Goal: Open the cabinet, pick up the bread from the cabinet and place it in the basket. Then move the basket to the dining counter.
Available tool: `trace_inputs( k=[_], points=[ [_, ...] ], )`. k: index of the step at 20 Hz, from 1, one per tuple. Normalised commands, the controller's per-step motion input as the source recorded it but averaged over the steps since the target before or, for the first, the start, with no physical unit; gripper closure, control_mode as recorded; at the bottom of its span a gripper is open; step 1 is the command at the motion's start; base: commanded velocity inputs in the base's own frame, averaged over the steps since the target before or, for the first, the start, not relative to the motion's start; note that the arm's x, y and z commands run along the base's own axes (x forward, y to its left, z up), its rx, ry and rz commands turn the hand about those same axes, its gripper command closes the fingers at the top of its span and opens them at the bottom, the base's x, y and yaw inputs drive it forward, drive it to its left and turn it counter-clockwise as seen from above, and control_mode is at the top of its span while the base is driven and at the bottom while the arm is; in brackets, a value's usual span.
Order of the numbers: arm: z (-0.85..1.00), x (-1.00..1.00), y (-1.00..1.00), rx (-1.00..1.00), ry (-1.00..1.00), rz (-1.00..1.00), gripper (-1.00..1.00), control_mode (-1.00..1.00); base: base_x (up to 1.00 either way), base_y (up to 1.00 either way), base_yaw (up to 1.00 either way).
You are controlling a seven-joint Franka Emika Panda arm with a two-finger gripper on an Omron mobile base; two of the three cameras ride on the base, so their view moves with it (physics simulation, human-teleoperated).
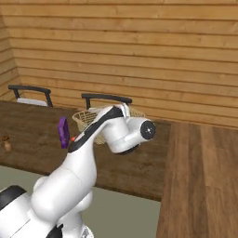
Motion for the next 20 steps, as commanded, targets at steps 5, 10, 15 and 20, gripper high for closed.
trace_inputs(
  k=[5, 10, 15, 20],
  points=[
    [-0.33, 0.43, -0.12, 0.00, 0.00, 0.09, 1.00, -1.00, 0.00, 0.00, 0.00],
    [-0.36, 0.41, -0.14, 0.00, 0.01, 0.06, 1.00, -1.00, 0.00, 0.00, 0.00],
    [-0.37, 0.32, -0.12, 0.00, 0.01, 0.00, 1.00, -1.00, 0.00, 0.00, 0.00],
    [-0.44, 0.19, -0.04, -0.04, 0.02, 0.00, 1.00, -1.00, 0.00, 0.00, 0.00]
  ],
)
